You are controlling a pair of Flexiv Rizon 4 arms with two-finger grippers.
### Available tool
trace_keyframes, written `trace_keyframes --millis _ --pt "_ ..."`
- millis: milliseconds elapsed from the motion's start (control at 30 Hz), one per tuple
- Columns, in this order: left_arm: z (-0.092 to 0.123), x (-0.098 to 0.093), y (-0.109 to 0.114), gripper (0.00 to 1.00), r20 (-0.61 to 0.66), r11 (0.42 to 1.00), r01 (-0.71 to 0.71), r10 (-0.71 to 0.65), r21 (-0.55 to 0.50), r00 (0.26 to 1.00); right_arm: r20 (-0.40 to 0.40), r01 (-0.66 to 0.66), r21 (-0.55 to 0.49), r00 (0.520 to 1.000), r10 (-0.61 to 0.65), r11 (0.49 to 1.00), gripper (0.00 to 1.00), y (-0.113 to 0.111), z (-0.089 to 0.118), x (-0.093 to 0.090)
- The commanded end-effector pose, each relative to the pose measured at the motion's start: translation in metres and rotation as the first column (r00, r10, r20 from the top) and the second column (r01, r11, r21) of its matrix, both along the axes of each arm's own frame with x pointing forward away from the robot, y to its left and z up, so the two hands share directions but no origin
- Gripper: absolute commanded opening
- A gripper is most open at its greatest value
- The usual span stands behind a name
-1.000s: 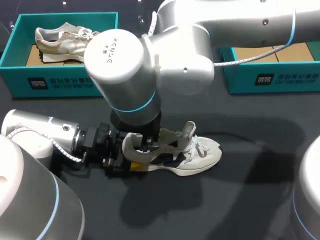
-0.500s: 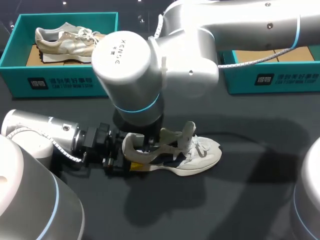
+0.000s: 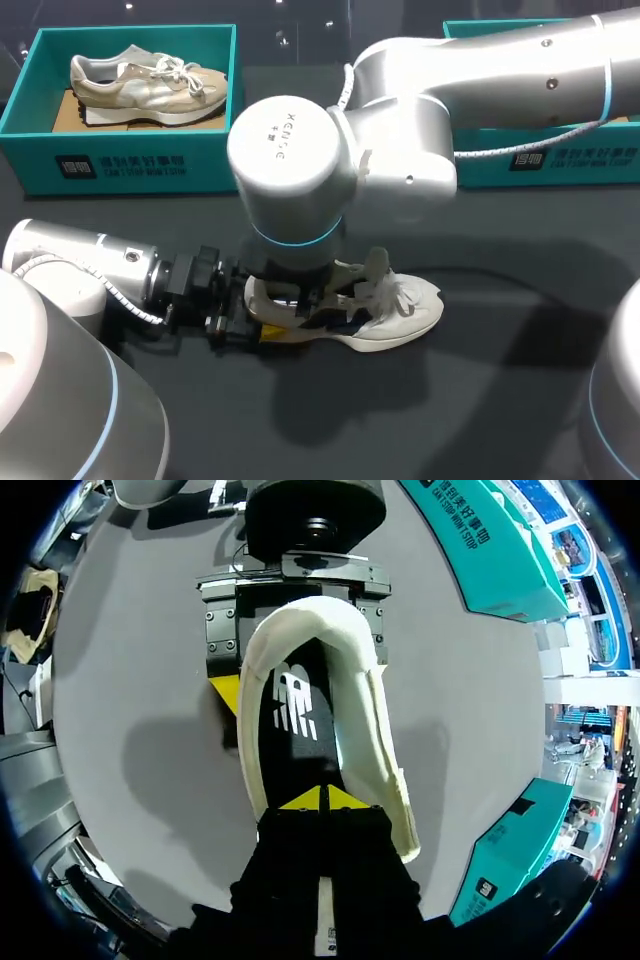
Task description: Take the shoe out of the shoebox, open the shoe tongue, remove and reinsert the insole, then place the shoe into the shoebox
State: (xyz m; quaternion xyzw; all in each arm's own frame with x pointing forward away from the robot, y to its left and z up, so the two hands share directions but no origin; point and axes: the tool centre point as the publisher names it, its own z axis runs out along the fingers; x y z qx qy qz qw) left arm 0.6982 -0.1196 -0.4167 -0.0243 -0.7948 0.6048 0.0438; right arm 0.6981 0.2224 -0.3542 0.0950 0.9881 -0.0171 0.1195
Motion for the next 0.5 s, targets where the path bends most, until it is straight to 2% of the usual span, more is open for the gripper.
trace_keyframes --millis 33,300,400,500 --pt "-0.002 0.001 0.000 0.00 0.002 1.000 -0.003 0.003 0.001 1.000 0.004 -0.014 0.000 1.000 0.014 1.000 0.00 -0.002 -0.002 0.002" --pt "-0.002 0.001 0.000 0.00 0.002 1.000 -0.003 0.003 0.001 1.000 -0.041 0.043 -0.033 0.998 -0.044 0.999 0.00 -0.013 -0.008 0.003" --pt "-0.002 0.001 0.000 0.00 0.002 1.000 -0.003 0.003 0.001 1.000 -0.022 0.031 -0.046 0.999 -0.032 0.998 0.00 -0.008 0.001 0.005" --pt "-0.002 0.001 0.000 0.00 0.002 1.000 -0.003 0.003 0.001 1.000 -0.024 0.011 -0.057 1.000 -0.013 0.998 0.00 -0.003 -0.001 0.012"
